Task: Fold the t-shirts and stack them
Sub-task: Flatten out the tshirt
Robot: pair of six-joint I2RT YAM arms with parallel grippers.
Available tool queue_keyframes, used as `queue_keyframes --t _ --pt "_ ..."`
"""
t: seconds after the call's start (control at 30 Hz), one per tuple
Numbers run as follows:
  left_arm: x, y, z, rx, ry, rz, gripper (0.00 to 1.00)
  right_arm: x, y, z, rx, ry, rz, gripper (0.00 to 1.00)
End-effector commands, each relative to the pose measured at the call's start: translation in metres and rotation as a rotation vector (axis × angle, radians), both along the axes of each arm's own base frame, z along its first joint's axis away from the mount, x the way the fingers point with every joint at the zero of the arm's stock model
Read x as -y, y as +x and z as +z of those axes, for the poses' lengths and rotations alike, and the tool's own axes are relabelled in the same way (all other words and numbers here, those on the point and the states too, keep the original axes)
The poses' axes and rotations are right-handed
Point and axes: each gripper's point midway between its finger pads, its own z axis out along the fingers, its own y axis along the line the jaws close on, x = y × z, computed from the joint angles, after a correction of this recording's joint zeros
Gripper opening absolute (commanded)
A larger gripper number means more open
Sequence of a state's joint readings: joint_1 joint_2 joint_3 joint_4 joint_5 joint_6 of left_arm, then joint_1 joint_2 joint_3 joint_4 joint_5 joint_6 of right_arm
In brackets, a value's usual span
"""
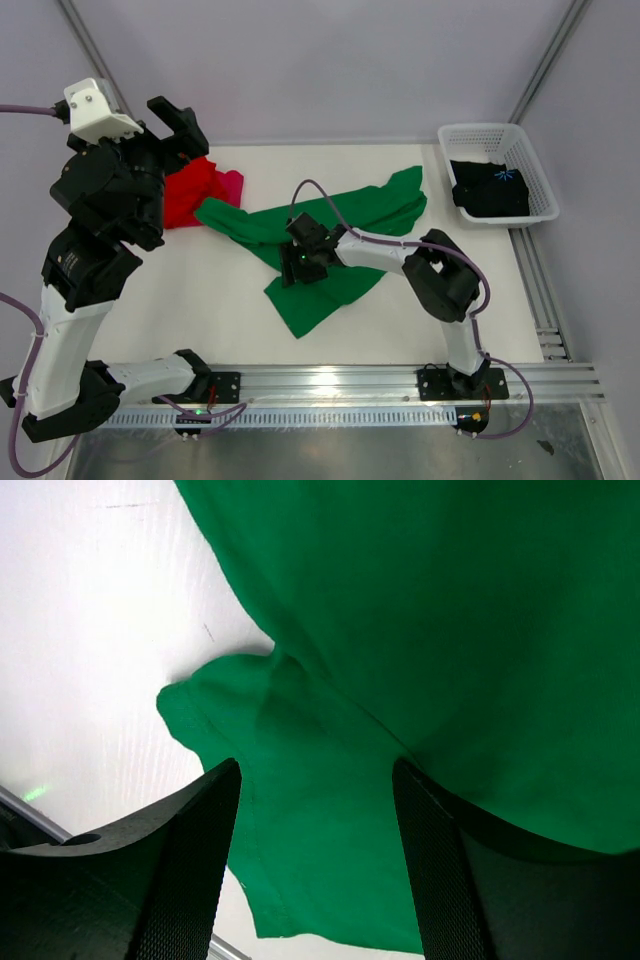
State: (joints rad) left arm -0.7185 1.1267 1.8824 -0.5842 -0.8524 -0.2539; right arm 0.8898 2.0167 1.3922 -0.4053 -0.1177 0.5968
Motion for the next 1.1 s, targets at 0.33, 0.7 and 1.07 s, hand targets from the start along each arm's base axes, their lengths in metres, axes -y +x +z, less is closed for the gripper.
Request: queue_keyframes --t 0.33,0.7,1.07 --pt "-0.002 -0.002 0.014 0.041 -0.028 -0.001 0.99 0.047 -0.044 -0.028 -0.108 -0.092 -0.014 0.67" --pt "0.013 0.009 0.024 0.062 -0.004 -0.038 0.99 0.113 -0.099 -0.033 -0.195 -0.155 -0.094 0.67" --pt "0.016 0.011 0.026 0.072 -0.01 -0.037 0.99 0.158 -0.132 -0.01 -0.212 -0.174 -0.156 0.67"
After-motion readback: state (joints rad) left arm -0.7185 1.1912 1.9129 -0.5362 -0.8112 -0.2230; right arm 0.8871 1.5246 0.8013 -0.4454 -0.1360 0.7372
